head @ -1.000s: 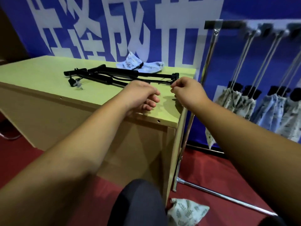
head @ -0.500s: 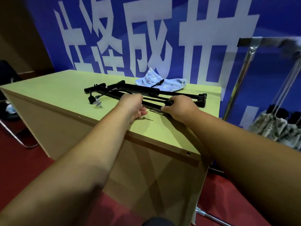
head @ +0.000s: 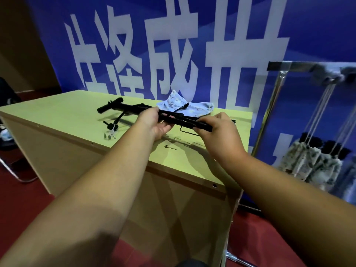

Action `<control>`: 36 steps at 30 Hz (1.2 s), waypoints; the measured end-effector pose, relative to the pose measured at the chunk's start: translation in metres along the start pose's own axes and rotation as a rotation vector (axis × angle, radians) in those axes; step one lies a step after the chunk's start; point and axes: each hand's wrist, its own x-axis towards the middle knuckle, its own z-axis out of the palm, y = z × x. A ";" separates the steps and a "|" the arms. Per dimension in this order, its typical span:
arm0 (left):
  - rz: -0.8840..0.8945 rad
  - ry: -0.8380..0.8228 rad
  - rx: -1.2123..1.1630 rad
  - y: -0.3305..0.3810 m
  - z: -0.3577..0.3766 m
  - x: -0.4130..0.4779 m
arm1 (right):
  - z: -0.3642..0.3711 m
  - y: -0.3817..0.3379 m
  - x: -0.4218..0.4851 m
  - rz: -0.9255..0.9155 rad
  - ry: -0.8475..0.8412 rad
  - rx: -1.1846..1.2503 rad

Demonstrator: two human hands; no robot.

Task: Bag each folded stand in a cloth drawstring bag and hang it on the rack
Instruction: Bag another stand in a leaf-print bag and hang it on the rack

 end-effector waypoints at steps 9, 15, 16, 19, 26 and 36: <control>0.110 -0.349 0.046 -0.005 0.057 -0.084 | -0.074 0.007 -0.048 0.132 -0.034 -0.144; 0.194 -0.366 0.183 -0.014 0.107 -0.144 | -0.129 0.011 -0.084 0.320 -0.039 -0.240; 0.232 -0.379 0.208 -0.018 0.115 -0.151 | -0.138 0.013 -0.090 0.368 -0.060 -0.259; 0.323 -0.461 0.281 -0.027 0.135 -0.178 | -0.163 0.019 -0.105 0.438 -0.101 -0.286; 0.382 -0.610 0.409 -0.049 0.167 -0.229 | -0.218 0.019 -0.137 0.529 -0.215 -0.346; 0.279 -0.729 0.533 -0.121 0.159 -0.234 | -0.262 0.032 -0.137 0.560 -0.410 -0.370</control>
